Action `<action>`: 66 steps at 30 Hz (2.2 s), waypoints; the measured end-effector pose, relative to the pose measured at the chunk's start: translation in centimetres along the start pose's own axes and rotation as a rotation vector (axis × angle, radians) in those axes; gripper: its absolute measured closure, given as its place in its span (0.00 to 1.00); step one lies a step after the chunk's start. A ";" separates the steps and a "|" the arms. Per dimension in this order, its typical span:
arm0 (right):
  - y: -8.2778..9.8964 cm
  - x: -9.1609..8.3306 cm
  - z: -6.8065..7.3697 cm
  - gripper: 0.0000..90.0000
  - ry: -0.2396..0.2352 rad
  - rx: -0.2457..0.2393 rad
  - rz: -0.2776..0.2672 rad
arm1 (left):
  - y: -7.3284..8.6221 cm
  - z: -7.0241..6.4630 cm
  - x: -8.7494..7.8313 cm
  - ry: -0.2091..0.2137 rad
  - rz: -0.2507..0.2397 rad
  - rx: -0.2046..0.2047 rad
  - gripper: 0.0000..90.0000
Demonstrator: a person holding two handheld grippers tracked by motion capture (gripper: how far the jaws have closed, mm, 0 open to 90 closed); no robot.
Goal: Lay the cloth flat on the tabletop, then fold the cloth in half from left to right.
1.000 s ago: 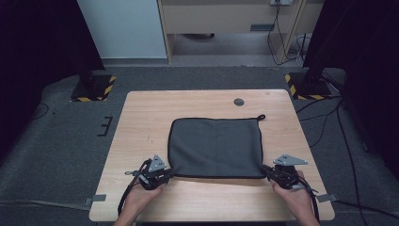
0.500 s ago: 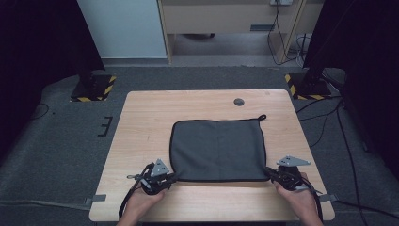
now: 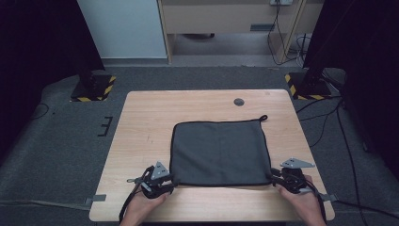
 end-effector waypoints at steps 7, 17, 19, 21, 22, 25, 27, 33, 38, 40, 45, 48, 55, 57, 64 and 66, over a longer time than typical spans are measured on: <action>-0.9 -0.9 -0.8 0.49 0.031 -0.001 -0.044 | -0.7 1.3 -1.2 -0.040 -0.053 -0.017 0.48; -2.7 1.2 0.5 0.26 -0.027 -0.053 -0.072 | -2.9 3.4 0.5 -0.020 -0.061 -0.014 0.28; -3.4 1.5 0.9 0.24 -0.043 -0.067 -0.081 | -3.4 3.8 0.8 -0.026 -0.062 -0.018 0.23; -4.0 1.9 1.4 0.22 -0.061 -0.078 -0.089 | -3.9 4.2 1.2 -0.016 -0.063 -0.025 0.19; -4.3 2.1 1.5 0.22 -0.064 -0.078 -0.092 | -4.1 4.4 1.4 -0.011 -0.060 -0.022 0.18; -5.0 2.7 2.3 0.21 -0.082 -0.089 -0.094 | -4.8 4.9 1.9 0.006 -0.057 -0.019 0.14; -5.5 3.2 2.9 0.21 -0.098 -0.094 -0.098 | -5.3 5.1 2.2 0.011 -0.057 -0.007 0.11; -6.6 4.6 5.1 0.21 -0.141 -0.109 -0.084 | -6.5 5.9 2.9 0.028 -0.066 0.004 0.09; -7.5 5.6 7.0 0.18 -0.184 -0.120 -0.064 | -7.3 6.2 3.5 0.036 -0.070 0.015 0.09; -7.9 6.0 7.7 0.17 -0.203 -0.127 -0.061 | -7.5 6.3 3.7 0.049 -0.053 0.016 0.08; -8.7 7.2 9.5 0.14 -0.240 -0.148 -0.044 | -8.5 6.8 3.9 0.061 -0.055 0.035 0.06; -9.1 7.8 10.3 0.15 -0.244 -0.153 -0.036 | -9.2 7.3 3.8 0.054 -0.064 0.027 0.06; -9.4 8.7 12.2 0.18 -0.266 -0.192 -0.024 | -11.0 8.4 3.8 0.046 -0.082 0.031 0.06; -9.4 8.9 12.6 0.20 -0.263 -0.201 -0.023 | -11.2 8.5 3.9 0.057 -0.083 0.017 0.06; -9.7 8.8 14.2 0.25 -0.294 -0.209 -0.034 | -11.8 9.4 4.5 0.049 -0.073 -0.011 0.06; -9.8 8.8 15.1 0.25 -0.304 -0.224 -0.038 | -12.0 9.6 4.4 0.049 -0.091 -0.029 0.06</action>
Point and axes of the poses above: each handheld gripper's, and its own axes: x roughly forward along the jaws, y roughly out of its underside, z roughly to its left, the point moved 7 cm from there along x, roughly forward along the jaws
